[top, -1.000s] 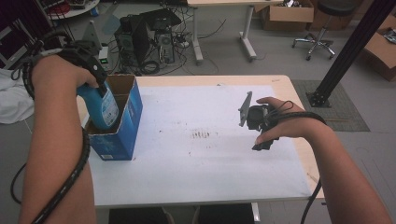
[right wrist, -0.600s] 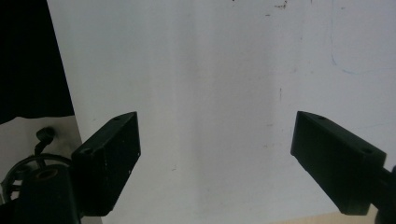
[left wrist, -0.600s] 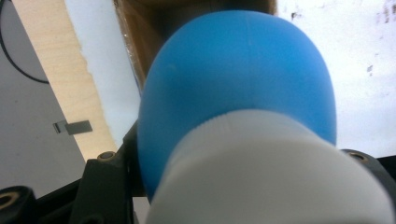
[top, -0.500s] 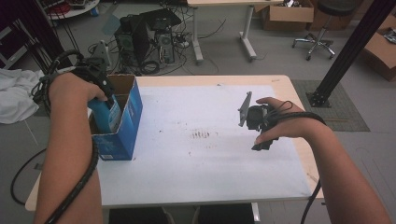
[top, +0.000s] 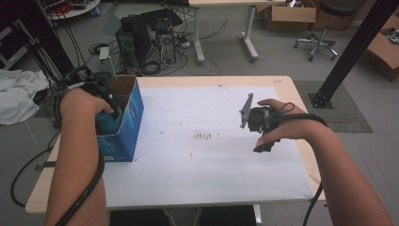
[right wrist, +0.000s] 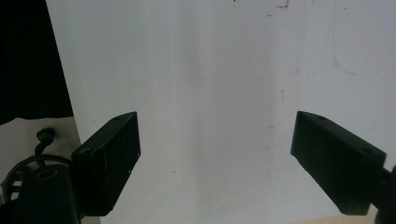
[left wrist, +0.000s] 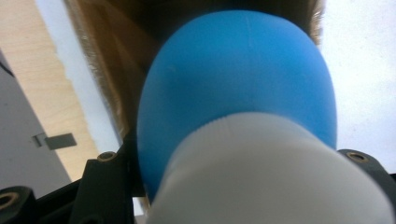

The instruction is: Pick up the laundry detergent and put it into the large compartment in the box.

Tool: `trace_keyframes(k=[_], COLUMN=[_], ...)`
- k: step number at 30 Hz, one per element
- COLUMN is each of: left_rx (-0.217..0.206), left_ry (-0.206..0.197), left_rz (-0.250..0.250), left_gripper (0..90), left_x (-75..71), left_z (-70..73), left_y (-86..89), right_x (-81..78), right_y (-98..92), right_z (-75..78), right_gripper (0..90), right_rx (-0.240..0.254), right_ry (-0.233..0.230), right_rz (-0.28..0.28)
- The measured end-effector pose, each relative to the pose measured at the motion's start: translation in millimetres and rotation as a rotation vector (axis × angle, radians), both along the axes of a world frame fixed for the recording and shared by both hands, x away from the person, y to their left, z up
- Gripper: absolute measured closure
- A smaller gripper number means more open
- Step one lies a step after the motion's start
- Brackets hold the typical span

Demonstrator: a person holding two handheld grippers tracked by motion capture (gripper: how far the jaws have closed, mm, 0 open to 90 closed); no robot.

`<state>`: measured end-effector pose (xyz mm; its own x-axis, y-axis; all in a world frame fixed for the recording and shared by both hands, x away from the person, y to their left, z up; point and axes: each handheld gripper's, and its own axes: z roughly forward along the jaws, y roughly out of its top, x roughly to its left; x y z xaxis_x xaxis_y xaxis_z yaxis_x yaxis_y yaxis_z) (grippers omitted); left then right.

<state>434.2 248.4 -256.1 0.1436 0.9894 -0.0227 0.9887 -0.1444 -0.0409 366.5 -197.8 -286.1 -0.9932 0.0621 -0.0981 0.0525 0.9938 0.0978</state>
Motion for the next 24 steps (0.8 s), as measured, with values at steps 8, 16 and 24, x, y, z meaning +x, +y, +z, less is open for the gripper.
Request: trace_keyframes(k=[8, 16, 24], left_rx=[0.026, 0.037, 0.026], left_ry=[0.011, 0.003, -0.013], left_rz=[-0.003, -0.007, 0.007], left_gripper=[40.5, 40.4, 40.4], left_x=[-1.2, -0.6, -1.1], left_z=[-18.8, -31.6, -36.7], left_y=[2.9, -0.1, 2.5], right_x=[-0.3, -0.1, -0.8], right_y=[-1.5, -0.3, -1.6], right_z=[0.3, -0.9, -1.6], right_gripper=[15.9, 16.0, 16.0], right_rx=[-0.001, -0.002, -0.007], right_ry=[0.0, 0.0, 0.0], right_rz=[-0.005, -0.003, -0.006])
